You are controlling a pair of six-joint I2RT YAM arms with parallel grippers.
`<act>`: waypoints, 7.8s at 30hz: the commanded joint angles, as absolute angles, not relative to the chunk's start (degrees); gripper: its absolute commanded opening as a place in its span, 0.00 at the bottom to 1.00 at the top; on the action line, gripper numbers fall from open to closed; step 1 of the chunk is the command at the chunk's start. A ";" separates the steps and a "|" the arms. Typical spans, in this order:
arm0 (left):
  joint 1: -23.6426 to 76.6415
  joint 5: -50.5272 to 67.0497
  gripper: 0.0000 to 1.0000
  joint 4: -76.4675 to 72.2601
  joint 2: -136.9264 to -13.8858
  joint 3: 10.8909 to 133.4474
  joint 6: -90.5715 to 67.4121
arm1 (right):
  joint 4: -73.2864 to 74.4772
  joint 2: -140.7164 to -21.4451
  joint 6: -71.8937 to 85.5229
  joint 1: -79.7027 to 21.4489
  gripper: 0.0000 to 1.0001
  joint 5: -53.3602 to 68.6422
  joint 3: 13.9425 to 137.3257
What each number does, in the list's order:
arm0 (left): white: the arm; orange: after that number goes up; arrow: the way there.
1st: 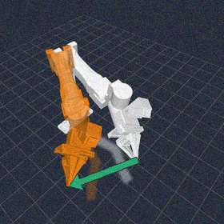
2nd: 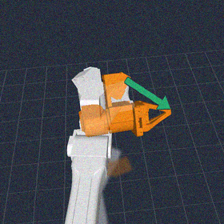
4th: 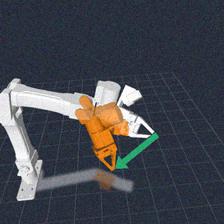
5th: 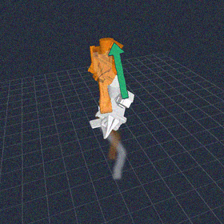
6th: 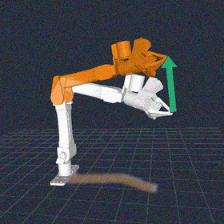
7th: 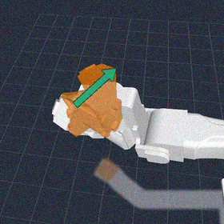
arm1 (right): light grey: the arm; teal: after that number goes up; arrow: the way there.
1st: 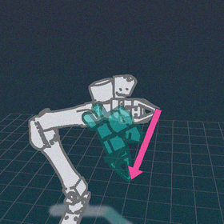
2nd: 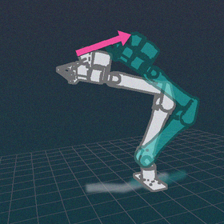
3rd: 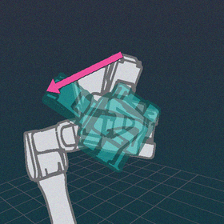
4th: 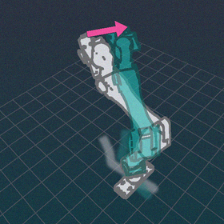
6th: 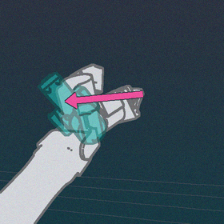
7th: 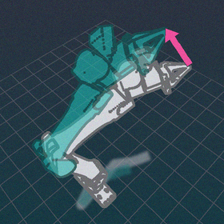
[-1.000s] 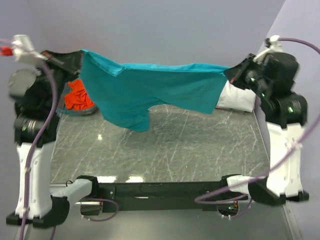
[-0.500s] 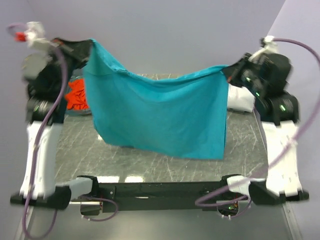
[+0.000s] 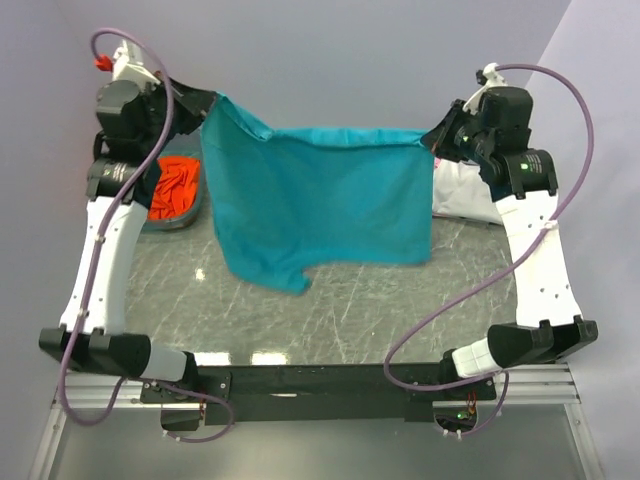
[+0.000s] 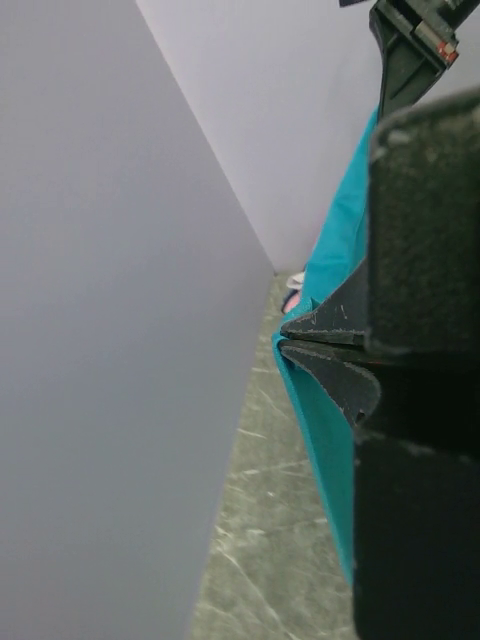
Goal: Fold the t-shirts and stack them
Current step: Flatten the tshirt out
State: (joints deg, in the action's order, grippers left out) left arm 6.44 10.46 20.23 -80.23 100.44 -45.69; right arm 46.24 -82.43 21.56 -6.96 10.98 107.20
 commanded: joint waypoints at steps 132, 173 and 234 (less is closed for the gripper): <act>12.13 6.16 0.70 27.25 -129.04 110.93 -31.99 | 45.97 -123.49 25.75 -3.60 0.80 18.01 105.55; 15.73 -14.42 0.40 36.83 -58.18 29.53 -63.72 | 38.67 -97.91 23.64 -4.57 0.75 20.21 77.43; 10.81 -5.45 0.00 30.06 -71.02 39.73 -45.27 | 42.10 -81.65 33.66 -18.19 0.40 9.76 41.48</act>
State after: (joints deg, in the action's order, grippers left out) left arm 11.62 -6.31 30.72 -71.75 37.74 -47.35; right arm 43.55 -81.14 32.67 -17.08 9.63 41.17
